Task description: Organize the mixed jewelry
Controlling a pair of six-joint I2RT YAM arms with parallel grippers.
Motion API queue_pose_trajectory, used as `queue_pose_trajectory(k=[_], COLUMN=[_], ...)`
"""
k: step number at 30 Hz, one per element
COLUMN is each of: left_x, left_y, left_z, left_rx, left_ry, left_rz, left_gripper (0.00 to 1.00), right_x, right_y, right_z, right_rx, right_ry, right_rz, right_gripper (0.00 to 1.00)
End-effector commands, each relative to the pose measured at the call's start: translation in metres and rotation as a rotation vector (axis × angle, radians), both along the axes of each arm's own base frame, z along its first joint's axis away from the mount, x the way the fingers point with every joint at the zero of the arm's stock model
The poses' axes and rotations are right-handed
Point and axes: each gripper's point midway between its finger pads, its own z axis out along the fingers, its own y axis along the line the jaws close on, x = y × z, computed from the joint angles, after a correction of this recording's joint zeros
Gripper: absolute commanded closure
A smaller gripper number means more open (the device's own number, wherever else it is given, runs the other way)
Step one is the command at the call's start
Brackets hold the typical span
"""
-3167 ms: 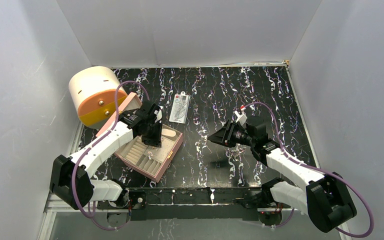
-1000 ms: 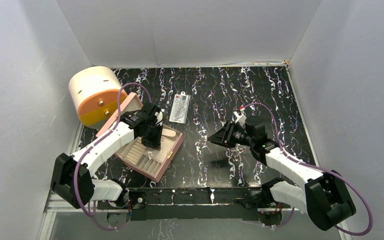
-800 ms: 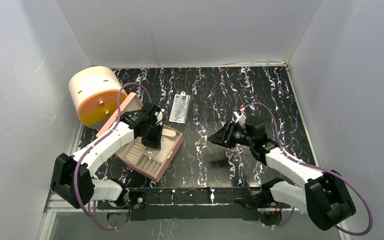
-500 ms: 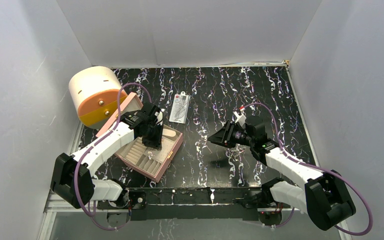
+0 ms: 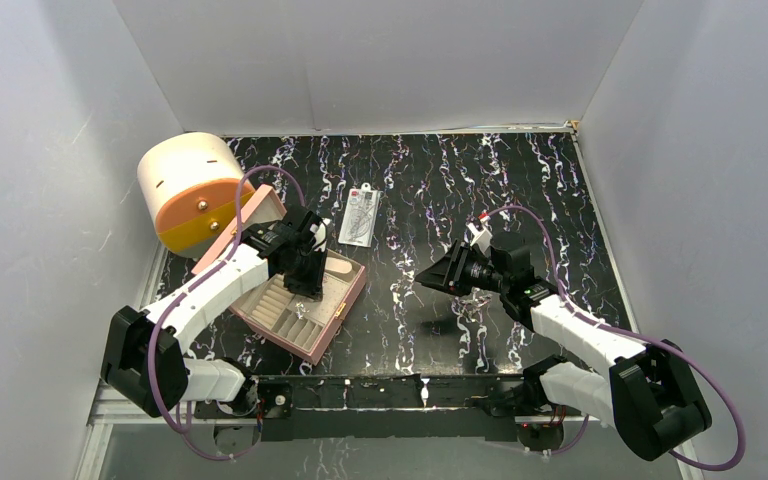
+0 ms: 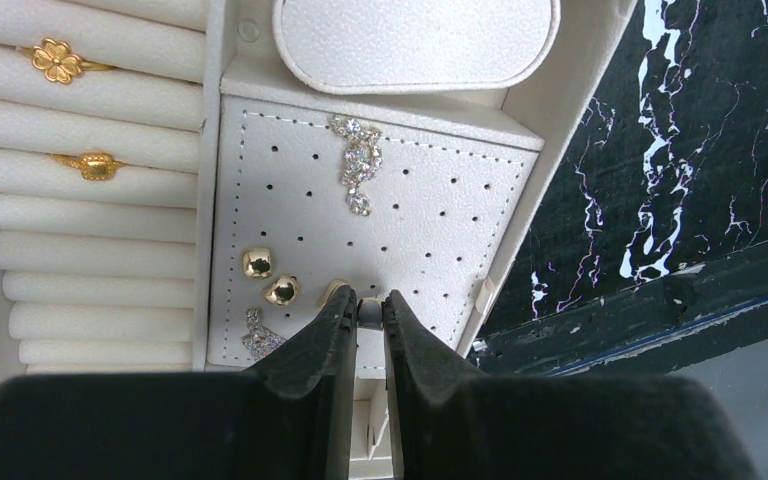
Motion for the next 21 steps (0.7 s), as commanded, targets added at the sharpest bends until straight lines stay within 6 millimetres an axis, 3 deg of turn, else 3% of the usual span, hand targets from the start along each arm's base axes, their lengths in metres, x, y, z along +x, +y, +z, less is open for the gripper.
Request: queue_pose_trajectory(k=[1, 21], left_x=[-0.0058, -0.0003], left_y=[0.0075, 0.0044], left_z=[0.0028, -0.0021], left_rx=[0.026, 0.013], left_ry=[0.014, -0.004], left_rz=[-0.002, 0.039], left_gripper=[0.92, 0.93], right_x=[0.0060, 0.0034], right_y=[0.0037, 0.0011], right_z=[0.0188, 0.0169], right_rx=[0.033, 0.029], right_ry=[-0.067, -0.066], right_rz=[0.007, 0.001], right_gripper=[0.55, 0.55])
